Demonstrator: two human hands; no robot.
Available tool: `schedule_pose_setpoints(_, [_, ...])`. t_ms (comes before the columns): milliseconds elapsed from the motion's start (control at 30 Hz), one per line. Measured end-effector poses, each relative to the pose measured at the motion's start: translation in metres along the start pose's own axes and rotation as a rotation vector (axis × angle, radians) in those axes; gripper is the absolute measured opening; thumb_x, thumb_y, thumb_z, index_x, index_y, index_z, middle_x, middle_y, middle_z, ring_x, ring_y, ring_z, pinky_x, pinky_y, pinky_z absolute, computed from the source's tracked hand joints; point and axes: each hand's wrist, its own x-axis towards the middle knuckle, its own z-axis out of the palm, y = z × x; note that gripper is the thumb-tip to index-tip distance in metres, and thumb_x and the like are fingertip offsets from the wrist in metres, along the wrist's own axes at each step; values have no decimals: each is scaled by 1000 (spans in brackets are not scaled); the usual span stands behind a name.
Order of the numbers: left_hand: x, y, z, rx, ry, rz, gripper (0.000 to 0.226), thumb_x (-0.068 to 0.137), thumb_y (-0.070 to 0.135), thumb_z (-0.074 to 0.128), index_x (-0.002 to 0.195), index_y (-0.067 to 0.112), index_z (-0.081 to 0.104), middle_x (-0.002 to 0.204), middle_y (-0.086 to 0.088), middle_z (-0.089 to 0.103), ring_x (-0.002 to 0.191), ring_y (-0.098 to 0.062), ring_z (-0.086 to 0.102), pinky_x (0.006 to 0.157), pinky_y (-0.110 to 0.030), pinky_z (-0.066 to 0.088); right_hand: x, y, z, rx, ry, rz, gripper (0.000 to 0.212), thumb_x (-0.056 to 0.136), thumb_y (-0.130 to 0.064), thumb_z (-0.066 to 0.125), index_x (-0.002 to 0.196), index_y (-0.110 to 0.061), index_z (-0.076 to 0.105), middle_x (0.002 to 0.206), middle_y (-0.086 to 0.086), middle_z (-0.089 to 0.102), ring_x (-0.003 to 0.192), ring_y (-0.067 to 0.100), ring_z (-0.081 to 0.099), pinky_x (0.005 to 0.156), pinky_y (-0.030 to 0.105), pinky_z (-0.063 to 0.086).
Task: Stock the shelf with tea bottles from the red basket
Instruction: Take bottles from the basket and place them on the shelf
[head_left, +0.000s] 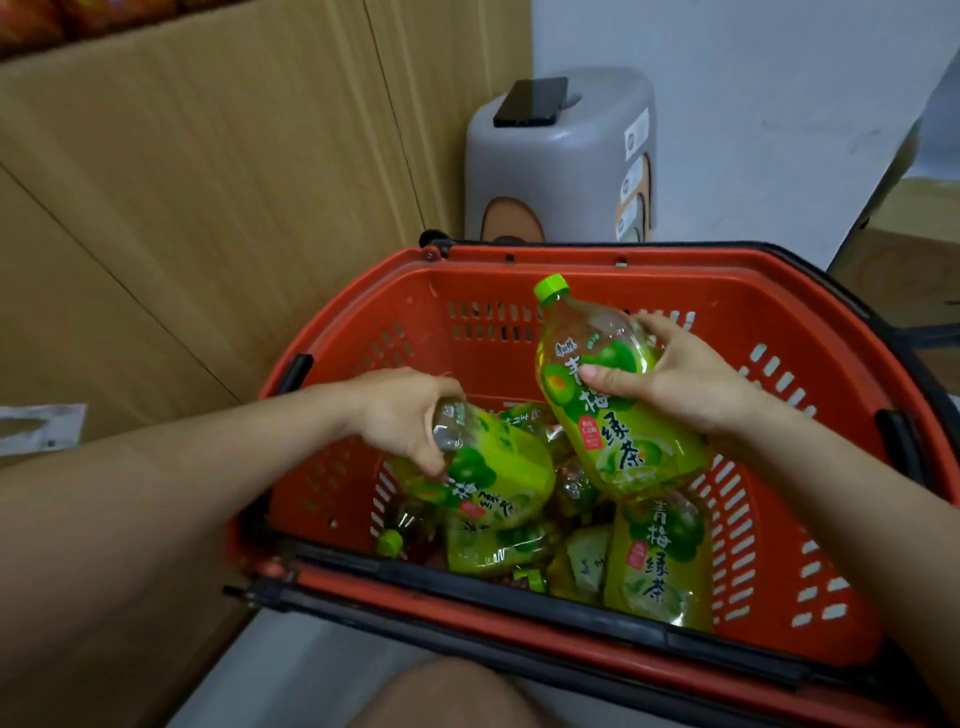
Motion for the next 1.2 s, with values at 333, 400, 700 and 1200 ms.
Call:
schedule_pose_setpoints(333, [-164, -60, -102, -143, 508, -85, 99, 35, 67, 68, 127, 34, 53, 111, 14, 63, 103, -9, 59, 88, -26, 48, -22, -68, 29, 298, -53, -166, 88, 48, -37, 89, 128, -28, 53, 104, 8, 73, 78, 24, 75, 56, 32, 59])
schedule_pose_setpoints(400, [-201, -69, -115, -153, 573, -111, 101, 36, 66, 69, 130, 33, 52, 117, 15, 60, 107, -7, 56, 88, -22, 45, -26, -97, 42, 325, -72, -238, 103, 26, -53, 93, 121, -34, 57, 102, 4, 75, 82, 24, 75, 58, 32, 59])
schedule_pose_setpoints(700, [-388, -109, -167, -45, 1004, -356, 90, 38, 58, 80, 123, 39, 58, 113, 17, 64, 104, -4, 60, 90, -24, 48, -37, -246, 161, 532, -210, -618, 89, 12, -66, 86, 95, -56, 58, 98, -9, 73, 80, 17, 74, 60, 34, 60])
schedule_pose_setpoints(1200, [-500, -180, -216, 368, 332, -857, 98, 54, 52, 87, 140, 38, 44, 94, 15, 65, 103, -16, 60, 81, -27, 47, -73, -398, 337, 678, -481, -850, 64, 50, -31, 82, 102, -51, 51, 107, 1, 69, 88, 20, 73, 73, 40, 60])
